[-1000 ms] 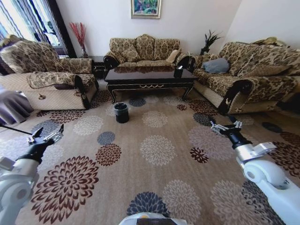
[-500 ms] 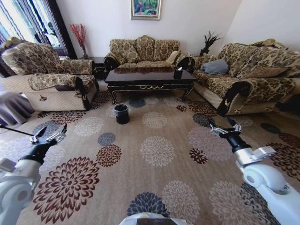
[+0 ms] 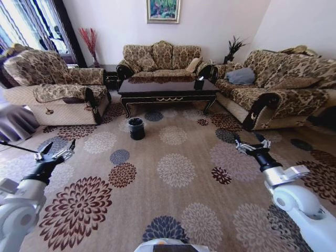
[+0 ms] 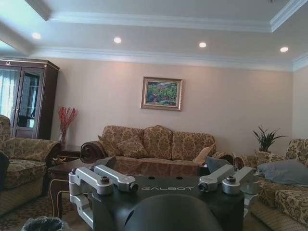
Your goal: Move to the front of the table and pick up the trash from the floor, then place it into the trash bin.
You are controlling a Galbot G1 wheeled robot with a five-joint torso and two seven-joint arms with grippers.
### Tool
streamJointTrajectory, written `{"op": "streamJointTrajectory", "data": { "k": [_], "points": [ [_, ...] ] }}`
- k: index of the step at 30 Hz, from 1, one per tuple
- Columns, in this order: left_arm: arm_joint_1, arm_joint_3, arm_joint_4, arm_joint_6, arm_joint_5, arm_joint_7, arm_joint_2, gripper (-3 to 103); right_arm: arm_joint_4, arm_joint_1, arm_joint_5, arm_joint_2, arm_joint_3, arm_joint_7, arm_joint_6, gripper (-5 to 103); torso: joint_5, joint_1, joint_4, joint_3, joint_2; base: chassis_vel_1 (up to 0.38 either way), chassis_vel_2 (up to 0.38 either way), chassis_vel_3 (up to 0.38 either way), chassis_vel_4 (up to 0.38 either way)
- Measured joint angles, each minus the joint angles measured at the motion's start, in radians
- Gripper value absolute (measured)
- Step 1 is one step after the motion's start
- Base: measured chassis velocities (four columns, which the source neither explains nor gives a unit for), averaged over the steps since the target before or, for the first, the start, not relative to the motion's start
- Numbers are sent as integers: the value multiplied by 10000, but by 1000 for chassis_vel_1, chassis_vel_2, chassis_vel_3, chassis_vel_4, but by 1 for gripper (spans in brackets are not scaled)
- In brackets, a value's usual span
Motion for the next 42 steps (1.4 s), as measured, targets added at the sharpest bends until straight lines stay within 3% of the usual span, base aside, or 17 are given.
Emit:
{"op": "streamJointTrajectory", "data": {
  "k": [42],
  "points": [
    [-11, 81, -77, 55, 5, 26, -35, 100, 6, 46, 8, 78, 0, -41, 3, 100, 0, 761, 0, 1056, 1812, 0, 0, 0, 0]
  ]
}}
